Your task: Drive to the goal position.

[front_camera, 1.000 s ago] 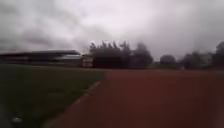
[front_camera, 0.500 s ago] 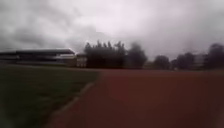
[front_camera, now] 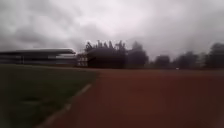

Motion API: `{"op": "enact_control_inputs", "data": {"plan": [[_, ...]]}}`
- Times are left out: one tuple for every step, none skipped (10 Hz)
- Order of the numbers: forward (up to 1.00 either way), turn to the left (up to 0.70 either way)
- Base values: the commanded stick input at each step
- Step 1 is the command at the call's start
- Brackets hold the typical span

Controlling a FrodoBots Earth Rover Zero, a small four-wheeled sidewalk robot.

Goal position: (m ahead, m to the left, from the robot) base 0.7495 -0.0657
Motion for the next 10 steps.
{"op": "enact_control_inputs", "data": {"plan": [[0.70,0.00],[0.70,0.00],[0.70,0.00],[0.70,0.00],[0.70,0.00],[0.70,0.00],[0.70,0.00],[0.70,0.00],[0.70,0.00],[0.70,0.00]]}}
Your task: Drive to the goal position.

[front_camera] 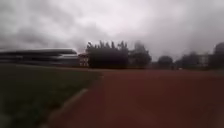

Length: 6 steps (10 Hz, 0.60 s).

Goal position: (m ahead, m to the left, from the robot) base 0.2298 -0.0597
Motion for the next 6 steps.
{"op": "enact_control_inputs", "data": {"plan": [[0.70,0.00],[0.70,0.00],[0.70,0.00],[0.70,0.00],[0.70,0.00],[0.70,0.00]]}}
